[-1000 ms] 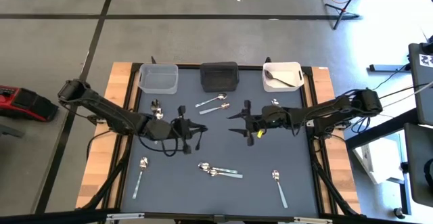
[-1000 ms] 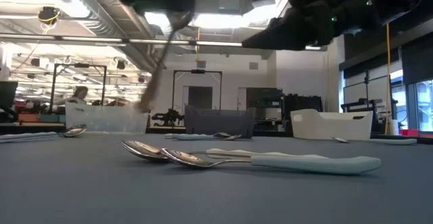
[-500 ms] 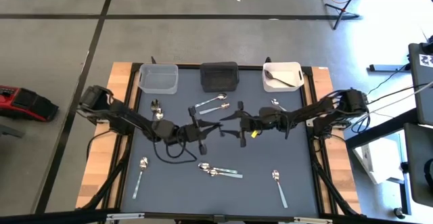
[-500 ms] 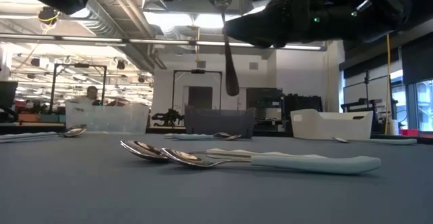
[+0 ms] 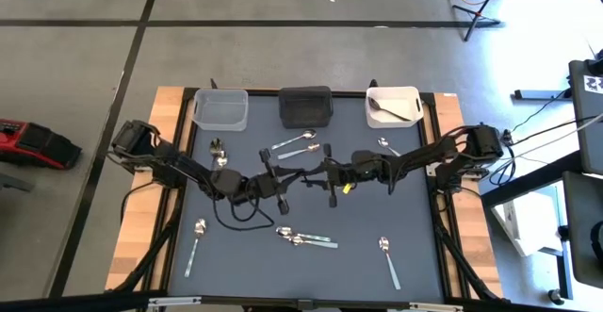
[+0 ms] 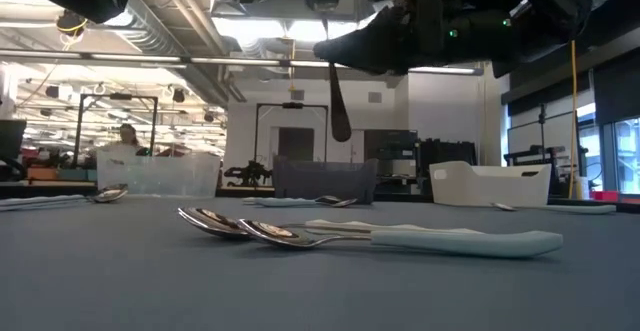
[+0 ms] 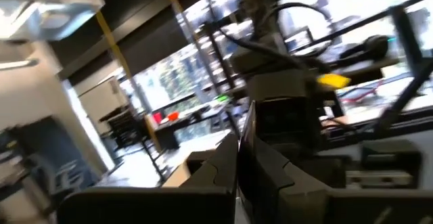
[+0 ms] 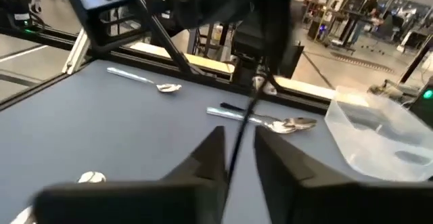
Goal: Sort silverware by color (type)
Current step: Put the black spoon into the white bin
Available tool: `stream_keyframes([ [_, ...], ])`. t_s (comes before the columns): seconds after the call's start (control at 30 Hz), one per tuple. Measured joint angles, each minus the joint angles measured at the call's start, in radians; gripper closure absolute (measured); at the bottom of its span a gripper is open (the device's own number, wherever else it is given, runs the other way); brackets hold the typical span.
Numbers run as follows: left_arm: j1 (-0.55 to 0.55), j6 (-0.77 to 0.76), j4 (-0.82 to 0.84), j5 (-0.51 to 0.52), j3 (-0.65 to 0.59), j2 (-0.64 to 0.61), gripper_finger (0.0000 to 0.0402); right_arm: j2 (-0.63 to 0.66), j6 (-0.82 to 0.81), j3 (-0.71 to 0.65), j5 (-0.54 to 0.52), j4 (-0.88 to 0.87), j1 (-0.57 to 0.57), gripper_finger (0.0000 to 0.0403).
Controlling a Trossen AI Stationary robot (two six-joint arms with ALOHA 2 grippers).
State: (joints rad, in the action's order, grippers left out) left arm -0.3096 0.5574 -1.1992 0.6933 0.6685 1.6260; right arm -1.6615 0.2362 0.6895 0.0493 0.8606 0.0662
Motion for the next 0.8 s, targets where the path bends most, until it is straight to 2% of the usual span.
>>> stream_keyframes([
  [0.1,0.001,-0.002,0.006,0.024,0.0,0.0,0.039,0.002,0.007,0.0,-0.016,-0.027,-0.001,0.0394],
  [0.23,0.002,-0.013,0.017,0.036,0.0,0.0,0.0386,0.005,0.015,0.0,-0.07,-0.033,-0.001,0.0388],
  [0.43,-0.028,-0.031,0.04,0.171,0.0,-0.02,0.0326,0.076,0.066,-0.001,-0.191,-0.154,-0.003,0.0397],
  [0.53,-0.064,-0.031,0.085,0.249,0.0,-0.056,0.0289,0.182,0.137,-0.001,-0.296,-0.297,-0.01,0.0401],
  [0.67,-0.096,-0.047,0.171,0.362,0.001,-0.109,0.0254,0.393,0.25,-0.001,-0.456,-0.564,-0.066,0.0401],
  [0.8,-0.095,-0.119,0.261,0.359,0.002,-0.12,0.0244,0.587,0.301,-0.001,-0.521,-0.818,-0.179,0.0401],
])
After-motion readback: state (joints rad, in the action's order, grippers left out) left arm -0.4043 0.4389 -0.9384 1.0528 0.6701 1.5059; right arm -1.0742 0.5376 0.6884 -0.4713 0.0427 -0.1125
